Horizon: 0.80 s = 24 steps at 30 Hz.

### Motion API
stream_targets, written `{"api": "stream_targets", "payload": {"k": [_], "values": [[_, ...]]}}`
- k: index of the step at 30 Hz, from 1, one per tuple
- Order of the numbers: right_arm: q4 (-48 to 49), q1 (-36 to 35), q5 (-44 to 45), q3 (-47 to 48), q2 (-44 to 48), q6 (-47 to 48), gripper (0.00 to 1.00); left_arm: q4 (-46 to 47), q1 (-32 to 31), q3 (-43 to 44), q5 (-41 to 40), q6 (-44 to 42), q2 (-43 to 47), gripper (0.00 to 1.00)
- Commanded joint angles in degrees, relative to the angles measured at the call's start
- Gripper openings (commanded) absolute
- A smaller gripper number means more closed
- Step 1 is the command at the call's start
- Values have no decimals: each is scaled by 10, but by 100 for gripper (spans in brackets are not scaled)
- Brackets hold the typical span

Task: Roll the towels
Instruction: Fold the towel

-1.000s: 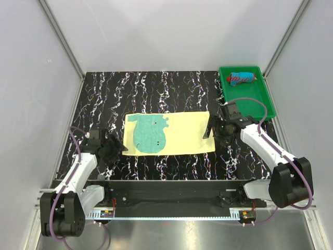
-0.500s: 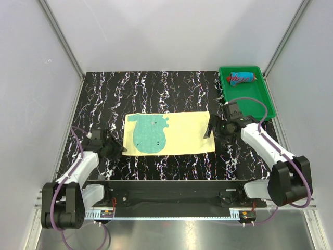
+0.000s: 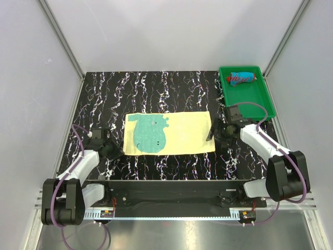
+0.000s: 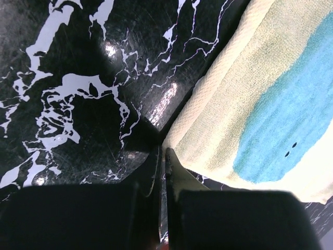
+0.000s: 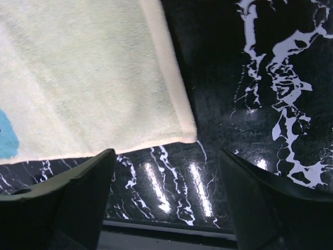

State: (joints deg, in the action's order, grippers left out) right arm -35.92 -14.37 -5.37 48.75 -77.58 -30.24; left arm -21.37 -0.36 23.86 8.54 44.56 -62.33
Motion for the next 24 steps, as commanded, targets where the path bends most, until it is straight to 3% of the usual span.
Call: {"api": "stream_targets", "payload": {"k": [1,3,5,16,21,24], "values": [[52,23,-16,-34,-12,-28,84,-22,3,25,-22,-20,24,0],[66,31,-34,-45,-25,-40,70,-29,3,32,-26,-24,32,0],[86,32,-46,-55,-42,-49,63,-32,3,34,-27,-28,34,0],[124,33,-57,-88,-77,-61,42,-20,2,31,-19,-34,31,0],[121,32,-57,-99,-60,-61,19,-19,3,30,-19,-35,33,0],[111,32,-54,-103,-44,-60,11,-21,3,31,-19,-36,36,0]]}}
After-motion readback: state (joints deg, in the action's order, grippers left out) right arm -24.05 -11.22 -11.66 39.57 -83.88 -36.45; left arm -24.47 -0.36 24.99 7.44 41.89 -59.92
